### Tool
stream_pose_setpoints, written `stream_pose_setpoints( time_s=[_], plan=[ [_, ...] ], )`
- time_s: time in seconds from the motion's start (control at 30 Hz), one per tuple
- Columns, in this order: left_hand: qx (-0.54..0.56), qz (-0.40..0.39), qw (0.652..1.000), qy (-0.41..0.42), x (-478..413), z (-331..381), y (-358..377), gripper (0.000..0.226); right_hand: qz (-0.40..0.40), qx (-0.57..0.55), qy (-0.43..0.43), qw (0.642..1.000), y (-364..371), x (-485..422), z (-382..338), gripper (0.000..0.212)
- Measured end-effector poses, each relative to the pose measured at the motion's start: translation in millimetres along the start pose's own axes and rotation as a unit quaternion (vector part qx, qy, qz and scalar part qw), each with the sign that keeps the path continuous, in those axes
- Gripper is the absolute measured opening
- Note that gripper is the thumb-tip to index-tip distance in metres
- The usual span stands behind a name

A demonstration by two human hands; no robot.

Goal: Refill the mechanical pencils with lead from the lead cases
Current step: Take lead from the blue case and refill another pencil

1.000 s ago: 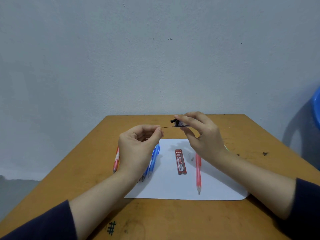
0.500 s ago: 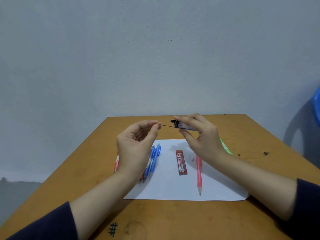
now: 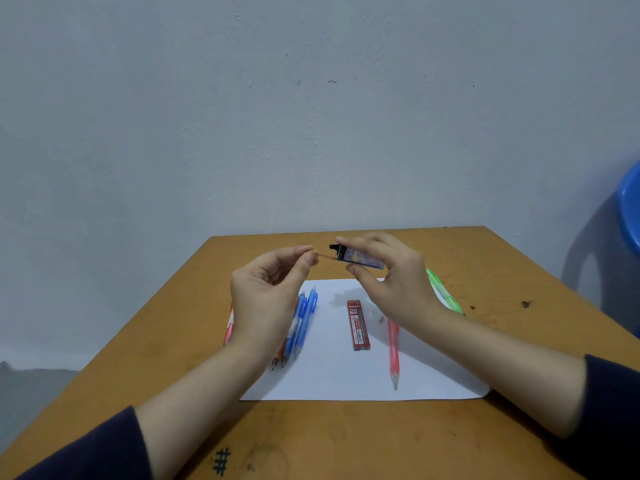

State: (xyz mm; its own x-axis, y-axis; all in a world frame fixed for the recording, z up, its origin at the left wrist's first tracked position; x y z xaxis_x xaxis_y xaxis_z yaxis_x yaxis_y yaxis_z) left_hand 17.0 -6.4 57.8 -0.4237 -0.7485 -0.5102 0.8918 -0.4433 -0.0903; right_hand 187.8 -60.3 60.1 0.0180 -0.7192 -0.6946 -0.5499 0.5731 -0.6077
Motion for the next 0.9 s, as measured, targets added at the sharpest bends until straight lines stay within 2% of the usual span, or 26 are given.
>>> stream_pose_setpoints(
  time_s=[0.9],
  plan=[
    [0.02,-0.011,1.0,0.021,0.5,0.8,1.2,0.017,-0.049,-0.153,0.112,0.981,7.8,3.8,-2.5,0.043]
  ],
)
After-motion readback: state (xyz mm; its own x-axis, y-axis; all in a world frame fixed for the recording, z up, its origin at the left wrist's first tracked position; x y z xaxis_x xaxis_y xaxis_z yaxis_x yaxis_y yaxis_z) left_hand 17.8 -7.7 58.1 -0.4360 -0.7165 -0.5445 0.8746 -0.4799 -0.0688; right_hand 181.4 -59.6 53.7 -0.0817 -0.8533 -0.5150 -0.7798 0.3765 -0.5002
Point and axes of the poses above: each hand's wrist, its own x-axis away from the middle knuckle, its own y-axis out of the palm, z = x × y, the point moved 6 cm from there along -x, towards the middle knuckle, and after that the axes turned 14 degrees about -z, right-handed, at the moved point
